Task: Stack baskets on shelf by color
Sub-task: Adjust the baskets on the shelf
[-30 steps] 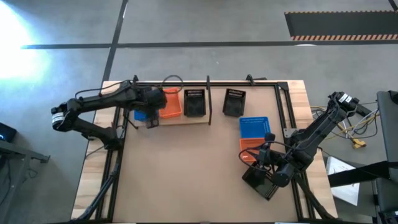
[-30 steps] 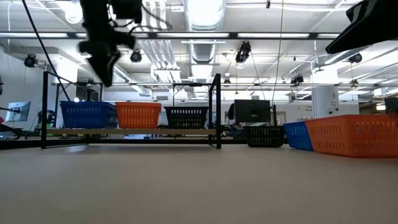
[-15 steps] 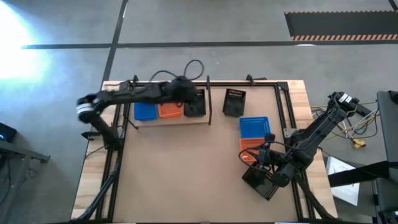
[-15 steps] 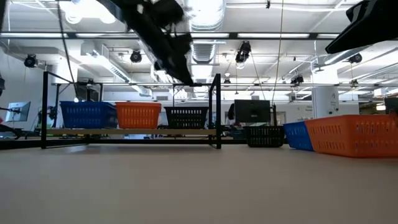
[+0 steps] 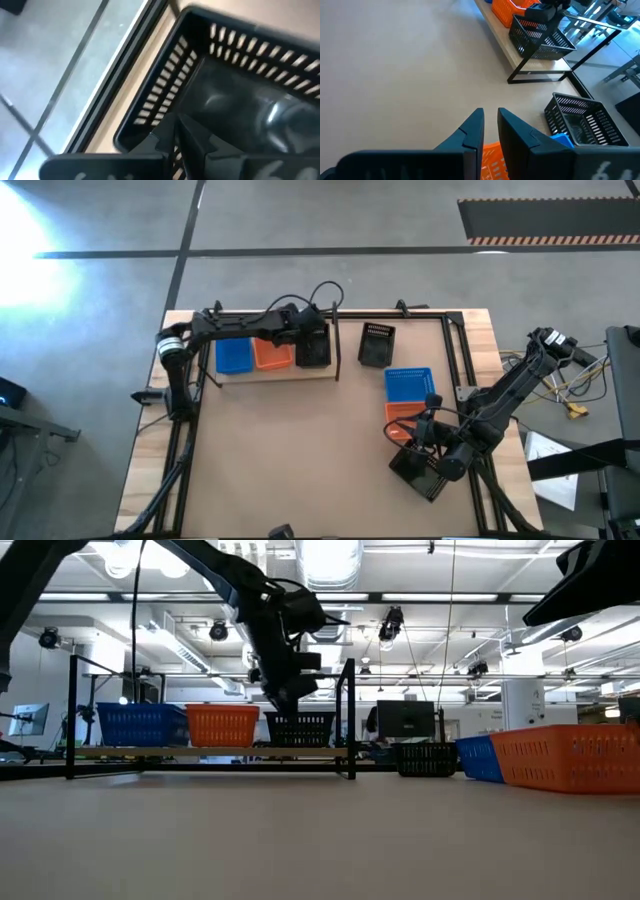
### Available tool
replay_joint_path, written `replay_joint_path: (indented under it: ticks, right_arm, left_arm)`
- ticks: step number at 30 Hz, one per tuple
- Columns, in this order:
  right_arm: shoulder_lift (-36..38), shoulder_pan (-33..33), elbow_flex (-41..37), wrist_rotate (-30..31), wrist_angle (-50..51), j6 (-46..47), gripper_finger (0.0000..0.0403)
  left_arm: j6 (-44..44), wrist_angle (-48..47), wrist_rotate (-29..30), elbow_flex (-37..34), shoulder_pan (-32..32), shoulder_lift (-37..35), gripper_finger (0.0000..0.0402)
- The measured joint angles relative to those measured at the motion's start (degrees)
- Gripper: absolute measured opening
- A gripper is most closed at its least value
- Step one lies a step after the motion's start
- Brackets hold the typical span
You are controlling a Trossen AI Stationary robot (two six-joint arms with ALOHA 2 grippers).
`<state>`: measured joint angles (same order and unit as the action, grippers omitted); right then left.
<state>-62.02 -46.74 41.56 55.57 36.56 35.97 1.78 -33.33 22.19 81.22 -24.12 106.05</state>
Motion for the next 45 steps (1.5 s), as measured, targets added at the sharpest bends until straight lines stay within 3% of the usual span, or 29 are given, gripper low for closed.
replay_joint_path:
  ticks: [18, 31, 40, 45]
  right_arm:
    - [0.0, 0.0, 0.0, 0.0, 0.0, 0.0, 0.0047]
    - [0.0, 0.0, -0.3, 0.0, -0.1, 0.0, 0.0047]
    - [0.0, 0.0, -0.8, 0.0, -0.6, 0.0, 0.0047]
    - [0.0, 0.0, -0.8, 0.0, -0.9, 0.0, 0.0047]
  left_arm:
    - [-3.0, -8.4, 2.4, -0.1, -0.2, -1.3, 0.0006]
    - [-3.3, -10.2, 3.5, -0.2, 3.2, -9.1, 0.0006]
    - [-17.8, -24.3, 2.7, -2.4, 5.3, -14.4, 0.0004]
    - [-17.3, -22.1, -2.9, -6.5, 4.9, -14.6, 0.0001]
